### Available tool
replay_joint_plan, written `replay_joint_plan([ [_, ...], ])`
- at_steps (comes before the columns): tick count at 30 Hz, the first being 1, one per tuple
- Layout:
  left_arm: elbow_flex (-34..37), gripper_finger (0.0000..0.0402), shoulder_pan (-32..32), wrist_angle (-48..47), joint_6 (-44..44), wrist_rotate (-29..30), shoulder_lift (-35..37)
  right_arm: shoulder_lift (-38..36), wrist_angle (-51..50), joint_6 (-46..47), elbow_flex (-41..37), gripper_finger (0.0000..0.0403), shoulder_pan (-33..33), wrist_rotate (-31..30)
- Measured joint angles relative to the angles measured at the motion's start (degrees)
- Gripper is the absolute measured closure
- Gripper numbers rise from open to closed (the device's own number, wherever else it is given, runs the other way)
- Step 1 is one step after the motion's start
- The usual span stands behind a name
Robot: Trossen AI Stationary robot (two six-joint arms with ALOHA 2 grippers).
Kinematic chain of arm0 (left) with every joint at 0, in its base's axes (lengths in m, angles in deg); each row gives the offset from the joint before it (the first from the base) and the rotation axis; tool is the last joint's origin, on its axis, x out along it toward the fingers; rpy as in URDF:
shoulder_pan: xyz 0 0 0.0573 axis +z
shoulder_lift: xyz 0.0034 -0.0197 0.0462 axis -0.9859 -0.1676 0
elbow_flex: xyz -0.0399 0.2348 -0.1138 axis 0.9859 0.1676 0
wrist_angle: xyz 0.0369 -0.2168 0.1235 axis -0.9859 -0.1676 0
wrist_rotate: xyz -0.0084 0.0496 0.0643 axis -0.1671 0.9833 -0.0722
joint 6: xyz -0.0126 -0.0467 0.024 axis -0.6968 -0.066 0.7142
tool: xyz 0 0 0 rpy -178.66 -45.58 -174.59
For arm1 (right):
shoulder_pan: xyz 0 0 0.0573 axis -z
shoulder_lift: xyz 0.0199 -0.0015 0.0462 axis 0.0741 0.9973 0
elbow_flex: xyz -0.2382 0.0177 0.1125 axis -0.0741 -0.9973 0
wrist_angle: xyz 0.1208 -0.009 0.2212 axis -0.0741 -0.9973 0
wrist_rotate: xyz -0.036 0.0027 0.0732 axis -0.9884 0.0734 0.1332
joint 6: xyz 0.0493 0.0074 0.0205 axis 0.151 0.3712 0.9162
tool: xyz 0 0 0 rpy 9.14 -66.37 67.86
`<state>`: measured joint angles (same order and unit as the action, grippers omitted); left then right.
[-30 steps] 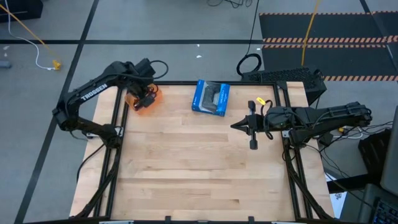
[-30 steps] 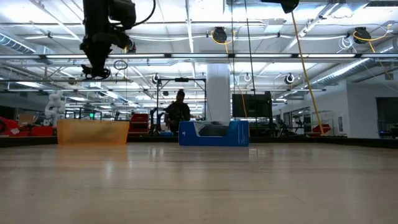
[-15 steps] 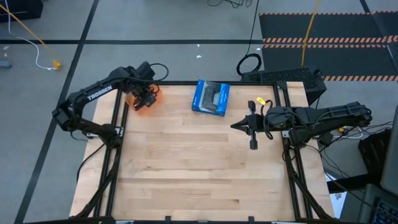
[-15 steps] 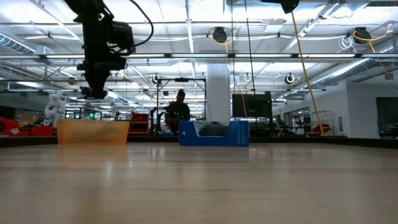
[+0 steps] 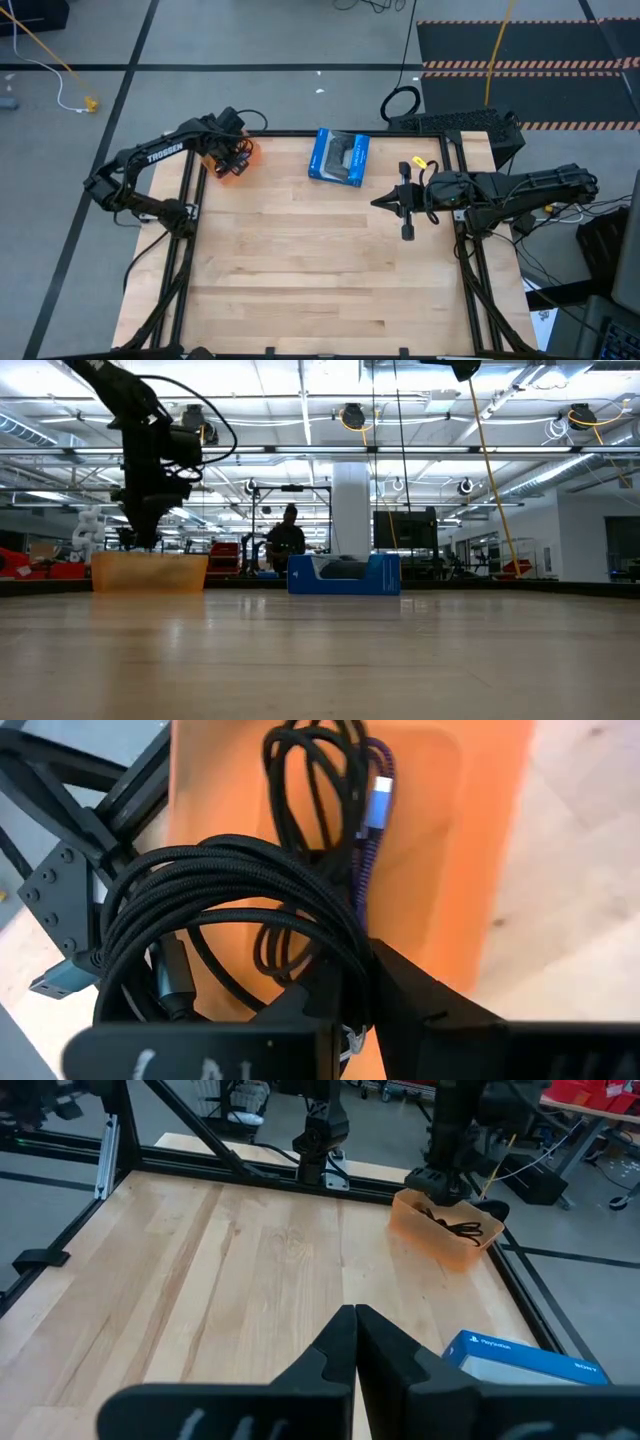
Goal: Pick and place USB-C Cables
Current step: Put the black charger cable into the orange bin
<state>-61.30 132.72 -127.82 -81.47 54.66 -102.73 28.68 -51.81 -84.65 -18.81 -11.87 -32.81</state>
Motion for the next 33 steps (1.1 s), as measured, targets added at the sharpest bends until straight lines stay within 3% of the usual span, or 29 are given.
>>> replay_joint_plan([
  [15, 8.0, 0.0364, 3.6, 10.4, 2.3, -2.5, 0.0, 0.0, 0.0, 0.0, 0.0, 0.0403, 0.0, 0.0],
  [33, 8.1, 0.0364, 1.8, 12.1, 5.1, -8.7, 0.0, 0.0, 0.0, -0.3, 0.0, 0.0403, 0.0, 0.0],
])
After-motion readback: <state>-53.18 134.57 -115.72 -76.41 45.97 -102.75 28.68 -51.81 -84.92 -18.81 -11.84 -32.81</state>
